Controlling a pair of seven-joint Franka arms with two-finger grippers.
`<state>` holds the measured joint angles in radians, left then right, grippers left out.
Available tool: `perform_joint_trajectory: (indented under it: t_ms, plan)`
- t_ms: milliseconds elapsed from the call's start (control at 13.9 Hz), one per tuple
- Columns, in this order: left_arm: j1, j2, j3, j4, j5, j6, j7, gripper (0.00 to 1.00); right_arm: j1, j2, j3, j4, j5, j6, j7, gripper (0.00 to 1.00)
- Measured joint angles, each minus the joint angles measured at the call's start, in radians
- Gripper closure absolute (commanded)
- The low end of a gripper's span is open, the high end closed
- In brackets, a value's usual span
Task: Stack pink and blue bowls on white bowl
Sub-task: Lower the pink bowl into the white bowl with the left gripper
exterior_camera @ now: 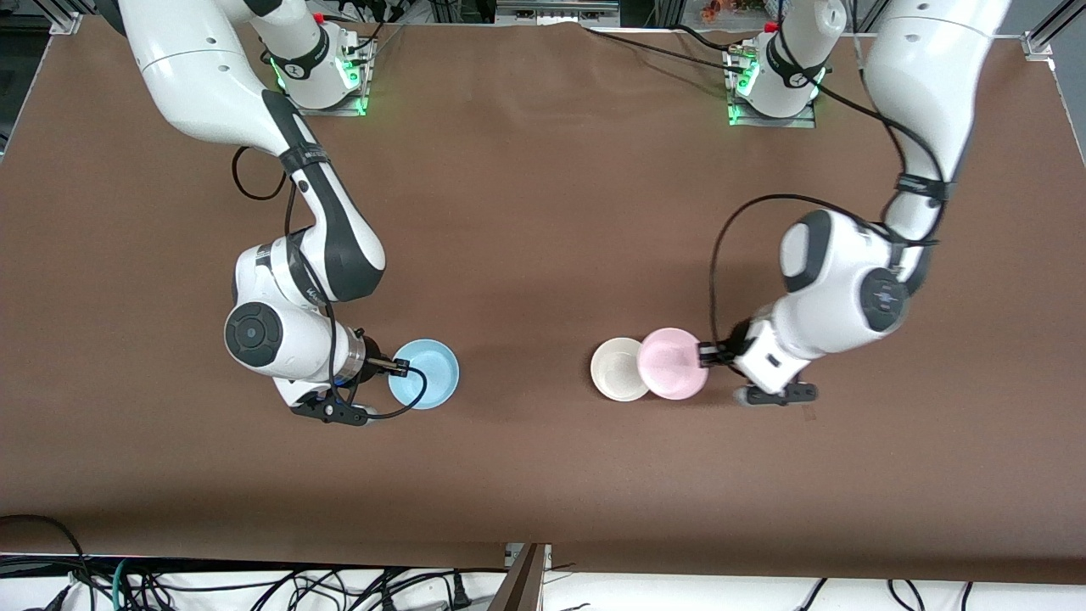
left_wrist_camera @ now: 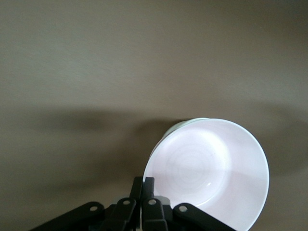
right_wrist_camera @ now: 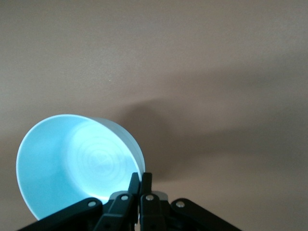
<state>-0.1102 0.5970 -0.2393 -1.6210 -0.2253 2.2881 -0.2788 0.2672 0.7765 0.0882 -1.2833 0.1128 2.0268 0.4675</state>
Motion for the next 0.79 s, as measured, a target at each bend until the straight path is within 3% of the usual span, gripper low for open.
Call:
perform_joint_trajectory:
  t_ms: [215,789]
  plan:
    - [-0.059,0.034,0.0,-0.003,0.028,0.027,-0.025,1.0,0.017,0.0,0.002,0.0,0.0,0.0,0.037,1.0]
    - [-0.073,0.074,0.001,-0.003,0.029,0.036,-0.031,1.0,0.03,0.0,0.002,0.005,0.0,0.002,0.059,1.0]
